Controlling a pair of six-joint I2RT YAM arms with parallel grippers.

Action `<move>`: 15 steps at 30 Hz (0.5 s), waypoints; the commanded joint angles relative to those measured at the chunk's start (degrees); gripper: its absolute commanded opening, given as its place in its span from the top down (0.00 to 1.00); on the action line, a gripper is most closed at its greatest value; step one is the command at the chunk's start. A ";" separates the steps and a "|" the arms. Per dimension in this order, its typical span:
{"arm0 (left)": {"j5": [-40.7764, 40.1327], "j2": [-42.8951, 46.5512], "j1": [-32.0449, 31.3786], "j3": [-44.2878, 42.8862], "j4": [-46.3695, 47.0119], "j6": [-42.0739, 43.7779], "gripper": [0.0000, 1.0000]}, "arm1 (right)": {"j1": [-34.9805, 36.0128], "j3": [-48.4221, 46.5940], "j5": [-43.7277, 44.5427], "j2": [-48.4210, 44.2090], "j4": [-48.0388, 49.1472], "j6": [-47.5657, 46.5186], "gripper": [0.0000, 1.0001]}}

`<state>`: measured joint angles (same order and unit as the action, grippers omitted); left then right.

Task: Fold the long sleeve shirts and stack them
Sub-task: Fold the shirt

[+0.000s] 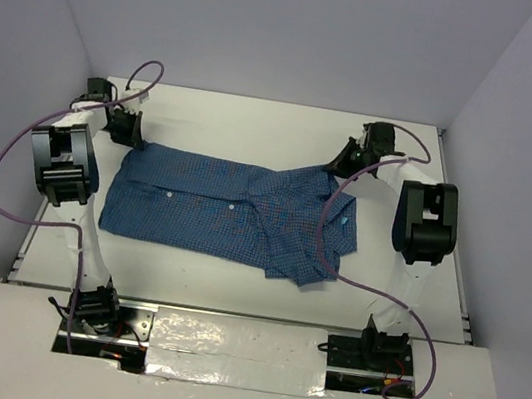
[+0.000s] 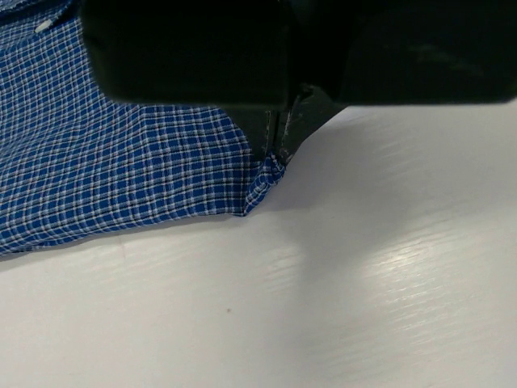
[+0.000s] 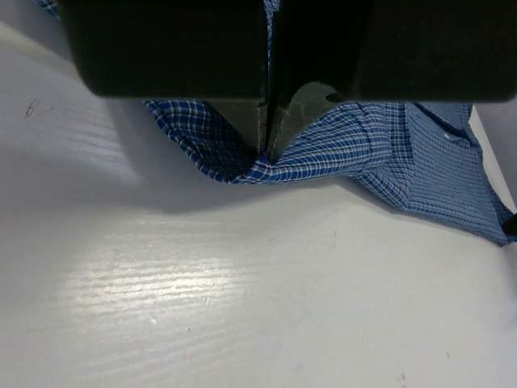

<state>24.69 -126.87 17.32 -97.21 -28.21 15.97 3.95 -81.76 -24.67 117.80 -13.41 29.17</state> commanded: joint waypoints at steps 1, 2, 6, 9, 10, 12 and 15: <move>3.87 1.09 0.26 1.23 0.25 -2.25 1.00 | -1.39 -0.69 0.67 -1.52 4.09 0.98 1.00; 4.14 1.97 0.69 2.28 0.69 -2.60 1.00 | -1.92 -0.77 1.02 -1.61 4.18 0.89 1.00; 0.46 5.83 3.41 6.58 7.27 -9.44 1.00 | -3.24 -0.69 1.90 -2.05 4.70 0.89 1.00; -1.31 8.04 4.48 8.70 10.01 -8.86 1.00 | -3.51 -0.68 1.55 -1.87 5.76 1.42 1.00; -1.31 8.39 4.30 9.22 9.93 -8.24 1.00 | -3.51 -0.95 1.81 -1.61 5.59 0.98 1.00; -0.87 9.09 3.77 9.67 9.57 -6.83 1.00 | -3.51 -1.74 1.38 -1.26 5.41 0.80 1.00; -1.48 9.53 2.81 10.72 9.66 -5.25 1.00 | -3.51 -2.79 1.46 0.15 5.06 0.89 1.00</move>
<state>24.69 -120.62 20.99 -87.07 -20.84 8.97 0.84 -81.76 -24.38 117.80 -10.48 30.22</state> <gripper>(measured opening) 0.027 0.010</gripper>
